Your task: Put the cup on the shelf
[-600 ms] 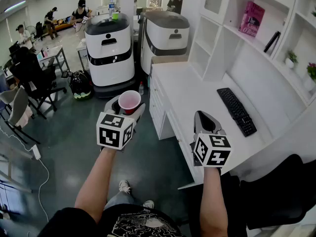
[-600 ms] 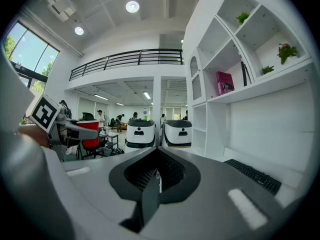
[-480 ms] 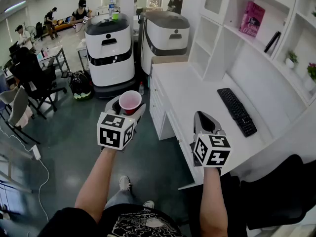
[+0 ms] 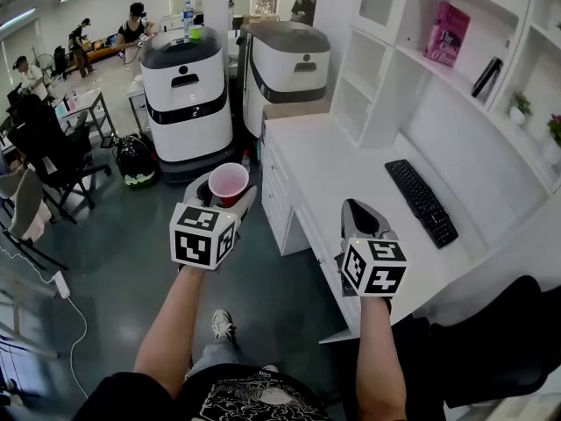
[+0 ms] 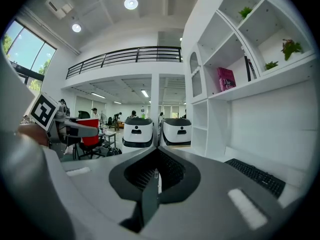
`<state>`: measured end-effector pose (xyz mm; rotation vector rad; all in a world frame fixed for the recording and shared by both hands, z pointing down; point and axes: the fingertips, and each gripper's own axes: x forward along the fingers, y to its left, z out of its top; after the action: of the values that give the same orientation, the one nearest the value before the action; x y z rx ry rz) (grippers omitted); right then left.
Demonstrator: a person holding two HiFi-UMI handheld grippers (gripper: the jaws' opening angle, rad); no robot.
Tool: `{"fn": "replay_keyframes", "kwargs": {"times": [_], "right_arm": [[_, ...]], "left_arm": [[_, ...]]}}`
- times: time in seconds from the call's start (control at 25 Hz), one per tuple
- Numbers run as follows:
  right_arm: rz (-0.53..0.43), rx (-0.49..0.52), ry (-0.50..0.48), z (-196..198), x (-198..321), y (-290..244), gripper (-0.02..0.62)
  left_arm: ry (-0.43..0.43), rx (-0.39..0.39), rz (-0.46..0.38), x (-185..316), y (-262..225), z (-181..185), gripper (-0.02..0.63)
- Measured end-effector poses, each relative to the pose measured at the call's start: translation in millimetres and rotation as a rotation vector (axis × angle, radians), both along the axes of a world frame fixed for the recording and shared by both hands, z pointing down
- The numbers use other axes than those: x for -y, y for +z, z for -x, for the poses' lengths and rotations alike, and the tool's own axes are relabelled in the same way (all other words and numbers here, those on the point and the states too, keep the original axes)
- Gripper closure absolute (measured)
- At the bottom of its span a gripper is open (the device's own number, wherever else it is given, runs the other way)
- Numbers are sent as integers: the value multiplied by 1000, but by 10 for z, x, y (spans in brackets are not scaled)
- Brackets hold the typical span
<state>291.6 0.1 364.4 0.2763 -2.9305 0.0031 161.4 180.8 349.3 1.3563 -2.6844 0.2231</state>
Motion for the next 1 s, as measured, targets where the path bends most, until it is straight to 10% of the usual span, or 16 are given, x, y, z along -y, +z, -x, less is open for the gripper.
{"fn": "replay_keyframes", "kwargs": {"times": [1.0], "right_arm": [[-9,-63,177,1966,177,-88,568]], "left_arm": [[218,-31,-7,532,-39,2185,192]]}}
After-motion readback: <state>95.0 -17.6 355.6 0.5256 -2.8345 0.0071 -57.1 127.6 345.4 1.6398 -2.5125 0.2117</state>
